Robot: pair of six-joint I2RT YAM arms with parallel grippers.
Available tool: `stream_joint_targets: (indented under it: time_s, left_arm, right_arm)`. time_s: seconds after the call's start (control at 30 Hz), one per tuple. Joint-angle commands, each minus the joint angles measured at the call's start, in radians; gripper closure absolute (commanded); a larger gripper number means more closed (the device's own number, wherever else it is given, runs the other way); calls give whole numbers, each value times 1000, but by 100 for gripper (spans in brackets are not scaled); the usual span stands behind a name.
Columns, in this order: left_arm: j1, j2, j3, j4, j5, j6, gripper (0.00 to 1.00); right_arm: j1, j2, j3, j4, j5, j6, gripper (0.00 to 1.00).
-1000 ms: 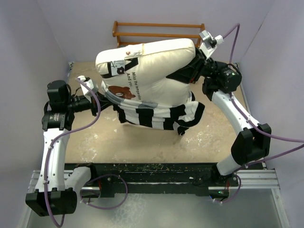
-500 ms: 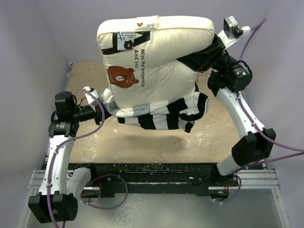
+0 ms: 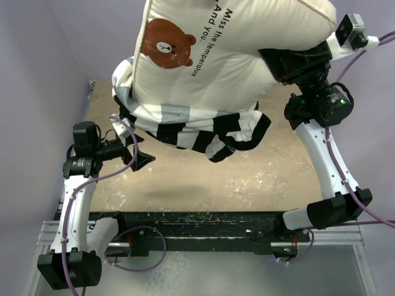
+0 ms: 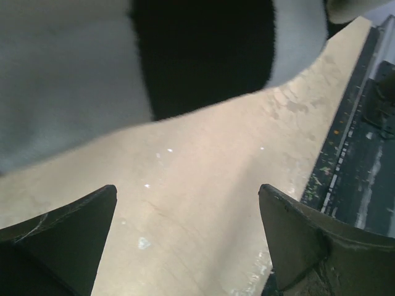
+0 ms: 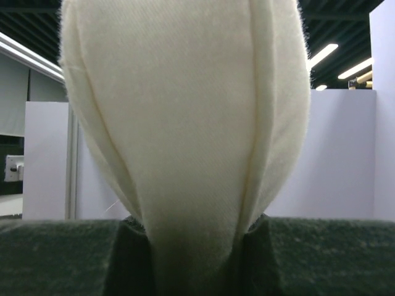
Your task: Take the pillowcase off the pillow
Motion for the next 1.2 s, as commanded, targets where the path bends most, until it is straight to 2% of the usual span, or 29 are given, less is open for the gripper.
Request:
stream_joint_targets:
  time_s: [0.0,0.07,0.17,0.27,0.33,0.4,0.43,0.5,0.53,0.57,0.6,0.7,0.8,0.93,1.0,1.1,1.17]
  left_arm:
    - [34,-70,45,189,-42,-108,0]
    - [61,-74,89,224,-2,-208,0]
    - [152,-38,165,300,126,-441,0]
    - [248,-4,124,601,286,-831,0]
    - [252,38,111,726,386,-973,0]
    - [242,33,117,699,448,-913,0]
    - [242,28,133,608,483,-802,0]
    - [240,40,194,277,520,-472,0]
    - [238,53,235,81,487,-209,0]
    - [232,68,275,-103,426,-23,0]
    - [228,76,297,-185,381,53,0]
    - [228,46,255,-60,238,-14,0]
    - [228,0,198,101,161,-109,0]
    - [228,37,192,160,65,-117,0]
    - [228,43,201,109,107,-54,0]
    - [221,37,197,33,307,-35,0]
    - [156,29,195,16,353,-38,0]
  right_arm:
    - [0,-46,78,29,190,-9,100]
    - [0,-55,76,19,177,-17,100]
    - [0,-76,69,21,176,-12,100]
    - [0,-95,66,6,178,-15,100]
    - [0,-94,71,5,174,-6,100]
    - [0,-98,61,17,189,8,100]
    - [0,-100,55,25,200,11,100]
    - [0,-100,53,25,211,17,100]
    - [0,-96,60,23,210,22,100]
    - [0,-93,68,27,209,28,100]
    - [0,-89,75,29,207,34,100]
    - [0,-93,95,19,193,39,100]
    - [0,-102,101,6,191,35,100]
    - [0,-120,89,2,177,37,100]
    - [0,-141,67,-15,178,20,100]
    - [0,-145,47,-11,190,18,100]
    - [0,-143,30,19,213,32,100]
